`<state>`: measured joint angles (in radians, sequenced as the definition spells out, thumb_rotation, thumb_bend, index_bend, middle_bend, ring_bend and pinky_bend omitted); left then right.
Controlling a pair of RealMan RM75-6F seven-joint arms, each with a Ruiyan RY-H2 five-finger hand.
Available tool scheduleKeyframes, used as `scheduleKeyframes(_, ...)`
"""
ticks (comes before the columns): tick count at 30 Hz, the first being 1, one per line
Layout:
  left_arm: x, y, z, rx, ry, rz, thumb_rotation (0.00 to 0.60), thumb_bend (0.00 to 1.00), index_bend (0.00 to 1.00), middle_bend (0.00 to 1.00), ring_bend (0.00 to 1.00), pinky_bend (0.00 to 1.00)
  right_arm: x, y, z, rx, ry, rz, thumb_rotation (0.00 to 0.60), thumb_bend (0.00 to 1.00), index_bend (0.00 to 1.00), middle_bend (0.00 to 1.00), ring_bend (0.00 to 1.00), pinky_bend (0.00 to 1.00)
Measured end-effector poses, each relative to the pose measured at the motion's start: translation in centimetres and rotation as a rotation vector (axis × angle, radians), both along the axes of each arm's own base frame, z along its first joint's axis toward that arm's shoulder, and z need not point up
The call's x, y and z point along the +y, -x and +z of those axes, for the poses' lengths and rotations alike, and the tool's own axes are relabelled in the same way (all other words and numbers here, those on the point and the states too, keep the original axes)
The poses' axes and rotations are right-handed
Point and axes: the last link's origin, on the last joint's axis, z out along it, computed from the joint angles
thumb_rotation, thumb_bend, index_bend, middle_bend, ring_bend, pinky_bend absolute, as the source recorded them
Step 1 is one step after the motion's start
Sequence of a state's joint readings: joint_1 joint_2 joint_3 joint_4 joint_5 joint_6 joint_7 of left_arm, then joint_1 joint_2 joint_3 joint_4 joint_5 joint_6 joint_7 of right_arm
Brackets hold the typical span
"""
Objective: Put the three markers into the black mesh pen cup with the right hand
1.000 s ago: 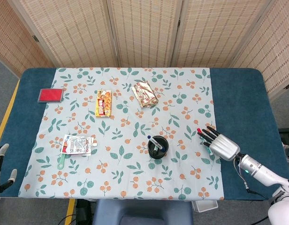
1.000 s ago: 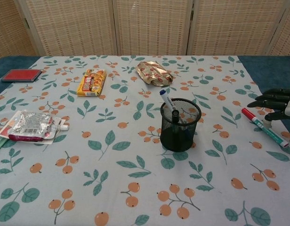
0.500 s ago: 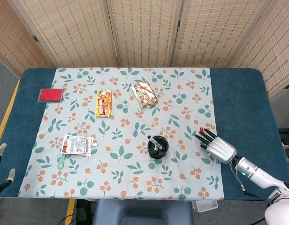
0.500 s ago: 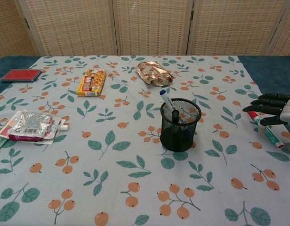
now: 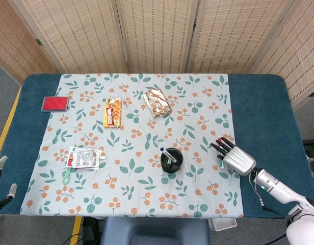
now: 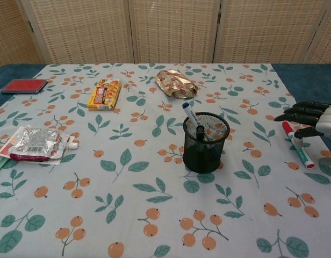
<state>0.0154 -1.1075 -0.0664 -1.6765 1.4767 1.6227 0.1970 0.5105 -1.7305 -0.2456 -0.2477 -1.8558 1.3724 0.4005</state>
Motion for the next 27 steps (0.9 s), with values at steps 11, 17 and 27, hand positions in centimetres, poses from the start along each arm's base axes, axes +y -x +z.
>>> scheduleKeyframes(11, -0.1, 0.1, 0.0, 0.005, -0.005, 0.007, 0.600, 0.40, 0.02, 0.16, 0.06, 0.26, -0.6, -0.4, -0.7, 0.016, -0.018, -0.001, 0.600, 0.29, 0.43, 0.05, 0.00, 0.00)
scheduleKeyframes(17, 0.0, 0.2, 0.1, 0.004, -0.006, 0.011, 0.600, 0.40, 0.02, 0.16, 0.06, 0.26, -0.8, -0.6, -1.2, 0.015, -0.028, 0.000, 0.600, 0.29, 0.43, 0.05, 0.00, 0.00)
scheduleKeyframes(27, -0.1, 0.1, 0.1, 0.005, -0.001, 0.004, 0.600, 0.40, 0.02, 0.16, 0.06, 0.26, -1.0, -0.8, -1.5, 0.012, -0.017, -0.004, 0.600, 0.27, 0.54, 0.08, 0.00, 0.00)
